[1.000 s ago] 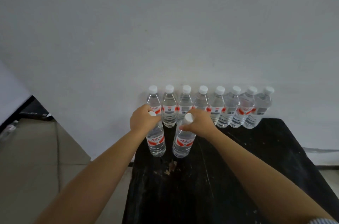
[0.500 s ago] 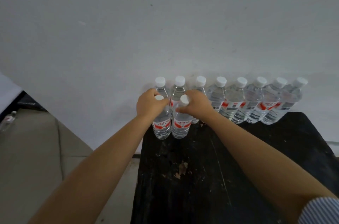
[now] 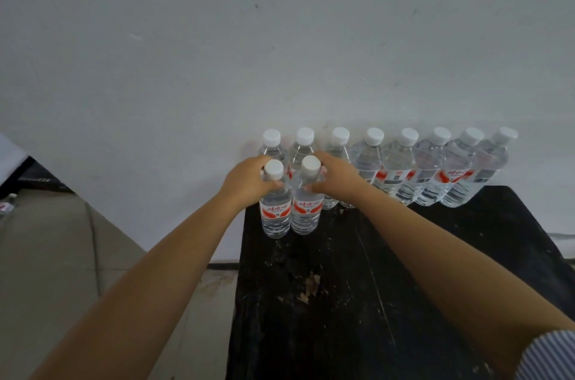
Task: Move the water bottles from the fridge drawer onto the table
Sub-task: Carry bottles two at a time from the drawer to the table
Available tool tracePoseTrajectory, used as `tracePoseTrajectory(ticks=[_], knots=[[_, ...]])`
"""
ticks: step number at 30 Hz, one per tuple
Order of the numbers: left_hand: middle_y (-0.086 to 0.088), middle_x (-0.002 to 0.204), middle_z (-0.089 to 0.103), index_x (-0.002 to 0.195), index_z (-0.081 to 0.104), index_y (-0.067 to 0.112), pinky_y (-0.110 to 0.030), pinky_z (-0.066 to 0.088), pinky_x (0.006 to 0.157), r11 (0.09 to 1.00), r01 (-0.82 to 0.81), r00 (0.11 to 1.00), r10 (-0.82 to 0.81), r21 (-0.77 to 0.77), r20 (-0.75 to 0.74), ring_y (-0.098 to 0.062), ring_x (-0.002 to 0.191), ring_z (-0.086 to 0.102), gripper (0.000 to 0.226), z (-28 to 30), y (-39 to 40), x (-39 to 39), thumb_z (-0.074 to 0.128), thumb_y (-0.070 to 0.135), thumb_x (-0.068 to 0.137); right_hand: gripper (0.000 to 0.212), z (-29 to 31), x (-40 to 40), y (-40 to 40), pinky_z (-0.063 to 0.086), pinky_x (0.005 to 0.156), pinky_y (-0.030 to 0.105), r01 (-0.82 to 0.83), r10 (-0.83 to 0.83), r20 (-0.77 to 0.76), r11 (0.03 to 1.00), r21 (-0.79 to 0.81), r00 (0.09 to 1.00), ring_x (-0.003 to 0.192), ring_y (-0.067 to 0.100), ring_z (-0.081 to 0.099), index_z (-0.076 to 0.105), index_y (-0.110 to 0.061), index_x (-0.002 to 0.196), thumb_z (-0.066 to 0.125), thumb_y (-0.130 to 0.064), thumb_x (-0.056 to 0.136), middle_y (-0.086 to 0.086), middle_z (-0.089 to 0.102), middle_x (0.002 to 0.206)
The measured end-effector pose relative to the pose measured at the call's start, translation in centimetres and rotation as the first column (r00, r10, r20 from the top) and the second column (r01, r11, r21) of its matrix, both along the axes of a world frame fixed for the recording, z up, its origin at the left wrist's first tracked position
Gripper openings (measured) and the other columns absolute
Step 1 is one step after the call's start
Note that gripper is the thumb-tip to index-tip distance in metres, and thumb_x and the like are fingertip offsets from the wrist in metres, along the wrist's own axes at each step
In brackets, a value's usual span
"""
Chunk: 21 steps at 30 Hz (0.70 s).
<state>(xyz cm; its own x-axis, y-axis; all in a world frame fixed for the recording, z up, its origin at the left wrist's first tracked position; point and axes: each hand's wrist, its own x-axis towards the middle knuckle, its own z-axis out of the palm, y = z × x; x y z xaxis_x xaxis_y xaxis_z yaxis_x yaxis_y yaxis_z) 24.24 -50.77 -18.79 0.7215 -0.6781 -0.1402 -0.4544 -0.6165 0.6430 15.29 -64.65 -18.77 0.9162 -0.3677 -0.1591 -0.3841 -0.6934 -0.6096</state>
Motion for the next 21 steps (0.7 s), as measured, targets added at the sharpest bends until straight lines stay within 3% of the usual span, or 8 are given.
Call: tracePoseTrajectory(ticks=[5, 9, 13, 17, 21], knots=[[-0.011, 0.120, 0.062, 0.118, 0.059, 0.005, -0.025, 0.038, 0.083, 0.994, -0.037, 0.999, 0.038, -0.103, 0.015, -0.025, 0.111, 0.057, 0.037, -0.6, -0.3, 0.0, 0.067, 0.010, 0.082, 0.046, -0.3, 0.1, -0.1, 0.035, 0.085, 0.023, 0.050, -0.049, 0.023, 0.999, -0.007, 0.999, 0.118, 0.026, 0.052, 0.047, -0.005, 0.126, 0.062, -0.007, 0.082, 0.013, 0.057, 0.126], [-0.011, 0.119, 0.063, 0.117, 0.059, 0.005, -0.024, 0.037, 0.084, 0.988, -0.062, 0.996, 0.072, -0.140, 0.062, -0.025, 0.112, 0.056, 0.037, -0.9, -0.6, 0.4, 0.068, 0.008, 0.082, 0.043, -0.1, 0.5, -0.2, 0.041, 0.092, 0.028, 0.045, -0.045, 0.015, 0.999, -0.020, 0.999, 0.118, 0.027, 0.052, 0.048, -0.004, 0.124, 0.061, -0.006, 0.083, 0.014, 0.058, 0.125], [-0.011, 0.118, 0.063, 0.116, 0.059, 0.006, -0.024, 0.038, 0.084, 0.985, -0.083, 0.990, 0.098, -0.150, 0.099, -0.024, 0.110, 0.057, 0.034, -1.3, -0.7, 0.4, 0.067, 0.011, 0.084, 0.042, 0.3, 0.5, -0.1, 0.037, 0.088, 0.025, 0.012, -0.011, 0.028, 0.999, -0.038, 1.000, 0.118, 0.026, 0.052, 0.049, -0.004, 0.123, 0.061, -0.007, 0.083, 0.013, 0.057, 0.126], [-0.011, 0.118, 0.063, 0.117, 0.057, 0.005, -0.024, 0.038, 0.087, 0.987, -0.079, 0.988, 0.097, -0.138, 0.124, -0.024, 0.111, 0.057, 0.033, -1.5, -0.7, -0.1, 0.064, 0.015, 0.086, 0.048, 0.6, 0.2, -0.1, 0.038, 0.098, 0.030, -0.008, 0.008, 0.019, 1.000, -0.014, 1.000, 0.123, 0.027, 0.049, 0.044, -0.005, 0.129, 0.061, -0.008, 0.084, 0.013, 0.052, 0.133], [-0.010, 0.126, 0.059, 0.126, 0.050, 0.007, -0.024, 0.035, 0.088, 0.992, -0.069, 0.991, 0.081, -0.110, 0.106, -0.024, 0.118, 0.053, 0.041, -1.4, -0.4, -0.4, 0.062, 0.014, 0.088, 0.053, 0.1, -0.2, 0.3, 0.037, 0.092, 0.027, 0.029, -0.030, 0.019, 0.998, 0.051, 0.999, 0.123, 0.027, 0.049, 0.038, -0.007, 0.134, 0.059, -0.007, 0.085, 0.014, 0.052, 0.133]])
